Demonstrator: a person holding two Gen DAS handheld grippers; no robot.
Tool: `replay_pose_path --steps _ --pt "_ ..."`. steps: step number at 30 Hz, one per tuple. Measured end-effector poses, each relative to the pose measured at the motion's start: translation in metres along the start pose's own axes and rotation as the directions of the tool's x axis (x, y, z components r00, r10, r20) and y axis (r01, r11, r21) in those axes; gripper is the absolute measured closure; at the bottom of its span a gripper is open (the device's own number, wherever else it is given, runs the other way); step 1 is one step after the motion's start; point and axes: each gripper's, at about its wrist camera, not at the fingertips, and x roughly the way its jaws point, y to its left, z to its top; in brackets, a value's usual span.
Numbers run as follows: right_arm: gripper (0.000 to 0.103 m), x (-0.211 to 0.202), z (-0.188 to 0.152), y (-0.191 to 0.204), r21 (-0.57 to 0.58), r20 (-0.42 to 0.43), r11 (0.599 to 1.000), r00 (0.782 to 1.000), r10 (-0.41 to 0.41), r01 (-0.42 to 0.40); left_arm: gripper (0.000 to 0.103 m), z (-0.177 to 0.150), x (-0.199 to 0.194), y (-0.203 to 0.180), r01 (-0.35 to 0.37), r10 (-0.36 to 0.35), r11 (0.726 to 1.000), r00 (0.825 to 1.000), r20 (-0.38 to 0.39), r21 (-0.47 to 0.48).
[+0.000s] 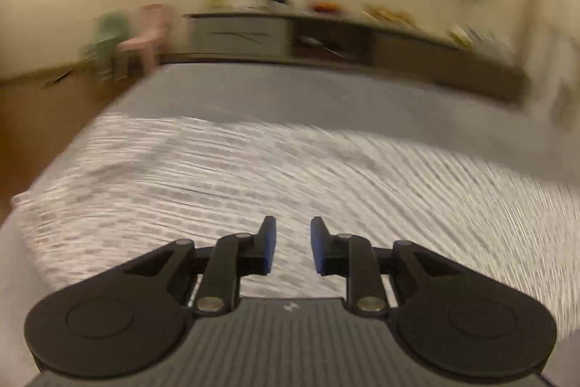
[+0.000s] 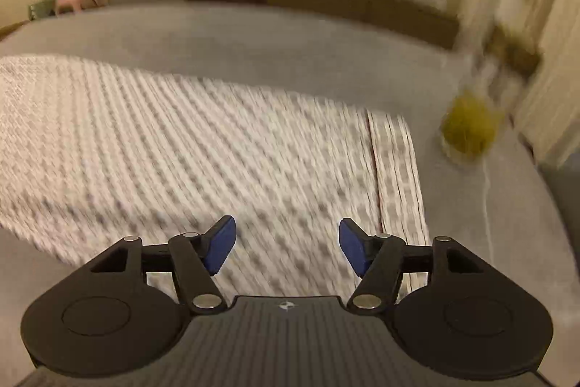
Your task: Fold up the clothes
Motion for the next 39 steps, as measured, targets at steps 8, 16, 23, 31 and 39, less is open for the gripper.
replay_pose_path --steps 8,16,23,31,39 --pt "0.025 -0.021 0.051 0.227 -0.394 0.111 0.877 0.933 0.342 -0.275 0.049 0.016 -0.001 0.205 -0.242 0.222 0.865 0.970 -0.097 -0.440" --pt "0.024 0.019 0.130 0.390 -0.367 0.037 0.779 0.829 0.558 -0.508 0.090 0.015 0.043 0.207 -0.294 0.262 0.869 0.956 -0.134 -0.397" --pt "0.052 0.094 0.182 0.466 -0.340 -0.084 0.791 0.855 0.512 -0.508 0.097 0.018 0.018 0.194 -0.134 0.173 0.889 0.984 0.050 -0.438" --pt "0.049 0.134 0.205 0.473 -0.247 -0.206 0.828 0.862 0.463 -0.504 0.097 0.009 0.009 0.143 -0.181 0.212 0.957 0.970 0.123 -0.226" --pt "0.009 0.050 0.245 0.577 -0.398 -0.291 0.607 0.722 0.628 -0.688 0.097 0.002 0.012 0.107 -0.237 0.243 0.970 0.957 0.159 -0.056"
